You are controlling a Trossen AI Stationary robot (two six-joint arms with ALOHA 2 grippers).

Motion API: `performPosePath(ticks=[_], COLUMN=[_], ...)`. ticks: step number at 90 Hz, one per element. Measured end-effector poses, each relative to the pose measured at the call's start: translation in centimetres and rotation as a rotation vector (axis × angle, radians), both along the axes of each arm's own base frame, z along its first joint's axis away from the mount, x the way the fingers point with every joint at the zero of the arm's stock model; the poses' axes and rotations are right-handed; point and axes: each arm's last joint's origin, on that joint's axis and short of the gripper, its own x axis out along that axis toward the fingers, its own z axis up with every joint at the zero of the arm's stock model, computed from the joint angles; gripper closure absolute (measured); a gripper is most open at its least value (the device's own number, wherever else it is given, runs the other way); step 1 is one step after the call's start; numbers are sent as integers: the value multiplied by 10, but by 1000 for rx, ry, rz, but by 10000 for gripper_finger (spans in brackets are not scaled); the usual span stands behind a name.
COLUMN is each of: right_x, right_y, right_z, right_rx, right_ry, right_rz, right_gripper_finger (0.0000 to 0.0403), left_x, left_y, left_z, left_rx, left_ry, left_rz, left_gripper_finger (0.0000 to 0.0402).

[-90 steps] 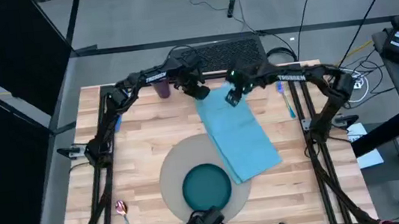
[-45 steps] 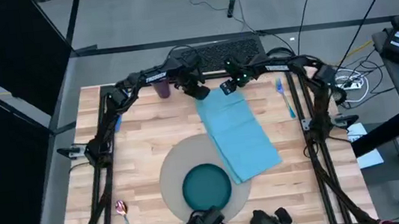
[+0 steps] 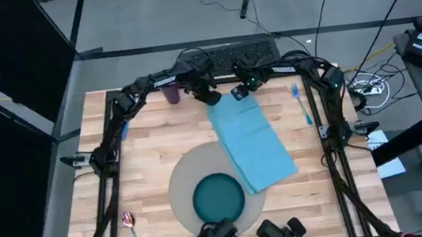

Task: Set table place
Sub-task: Fold the blue table napkin

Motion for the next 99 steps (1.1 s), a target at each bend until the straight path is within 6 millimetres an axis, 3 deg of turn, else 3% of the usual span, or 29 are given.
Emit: performPosePath(ticks=[25,45,56,67,84,99], right_x=[0,-3,-9,-20,-34,-45], right_y=[0,3,9,21,51,79], right_z=[-1,10,48,85,138,178], right_rx=[-4,4,-36,-72,-133,-210], right_ry=[8,31,0,-37,-116,-213], right_rz=[41,60,71,75,112,152], right_gripper_finger=[391,401,402,402,402,403], left_x=[1,5,8,13,19,5], left_y=[1,-2,-6,-15,-43,-67], left_z=[0,1,11,40,103,163], left_rx=[23,57,85,131,230,334], left_ry=[-12,-38,-68,-191,-375,-491], left_rz=[-36,-81,-115,-205,-282,-329], left_gripper_finger=[401,401,401,401,401,401])
